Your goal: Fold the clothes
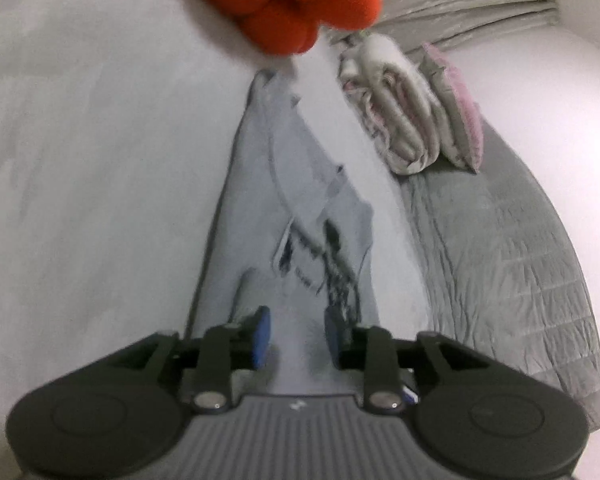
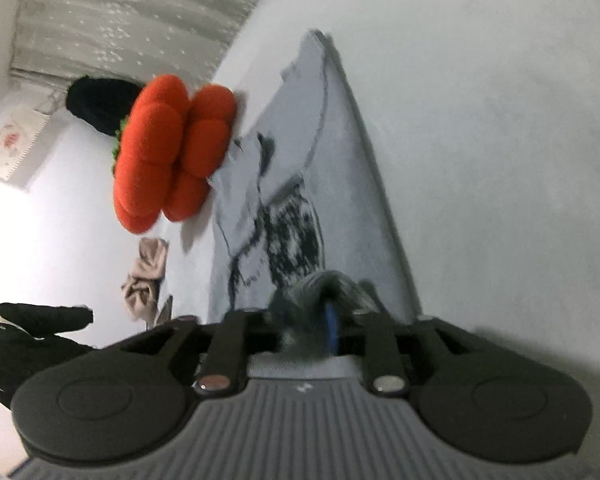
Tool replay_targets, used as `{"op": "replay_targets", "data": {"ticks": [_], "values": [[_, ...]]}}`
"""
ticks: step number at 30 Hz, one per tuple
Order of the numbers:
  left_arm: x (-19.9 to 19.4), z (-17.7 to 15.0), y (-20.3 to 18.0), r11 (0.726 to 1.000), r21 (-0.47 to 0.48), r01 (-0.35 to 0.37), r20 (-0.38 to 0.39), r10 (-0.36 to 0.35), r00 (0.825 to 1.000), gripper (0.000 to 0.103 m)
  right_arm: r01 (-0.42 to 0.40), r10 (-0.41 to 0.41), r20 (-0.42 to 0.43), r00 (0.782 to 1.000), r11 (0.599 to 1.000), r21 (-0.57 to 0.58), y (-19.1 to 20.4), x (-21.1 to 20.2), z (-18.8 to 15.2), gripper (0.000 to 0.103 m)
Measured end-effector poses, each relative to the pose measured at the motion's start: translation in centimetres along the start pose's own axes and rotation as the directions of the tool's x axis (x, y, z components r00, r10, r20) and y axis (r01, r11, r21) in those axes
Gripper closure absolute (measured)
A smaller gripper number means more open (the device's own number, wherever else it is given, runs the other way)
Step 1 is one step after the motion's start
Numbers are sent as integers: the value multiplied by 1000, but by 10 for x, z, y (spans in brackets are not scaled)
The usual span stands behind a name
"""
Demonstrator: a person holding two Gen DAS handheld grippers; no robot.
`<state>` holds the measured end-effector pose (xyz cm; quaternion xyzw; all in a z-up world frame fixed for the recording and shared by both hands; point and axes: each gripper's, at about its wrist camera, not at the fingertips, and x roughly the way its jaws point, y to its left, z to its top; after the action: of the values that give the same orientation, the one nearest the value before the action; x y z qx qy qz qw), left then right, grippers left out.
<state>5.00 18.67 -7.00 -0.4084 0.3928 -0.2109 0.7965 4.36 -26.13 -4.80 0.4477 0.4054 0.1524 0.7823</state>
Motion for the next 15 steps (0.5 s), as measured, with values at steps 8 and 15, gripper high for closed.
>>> {"op": "replay_targets", "data": {"ticks": [8, 15], "values": [[-11, -6, -22, 945, 292, -149, 75, 132, 988, 65, 74, -59, 91, 994, 981, -178, 13, -4, 0, 61], [10, -23, -33, 857, 465, -225, 68, 219, 973, 66, 164, -135, 103, 985, 914, -370, 21, 20, -17, 61]]}}
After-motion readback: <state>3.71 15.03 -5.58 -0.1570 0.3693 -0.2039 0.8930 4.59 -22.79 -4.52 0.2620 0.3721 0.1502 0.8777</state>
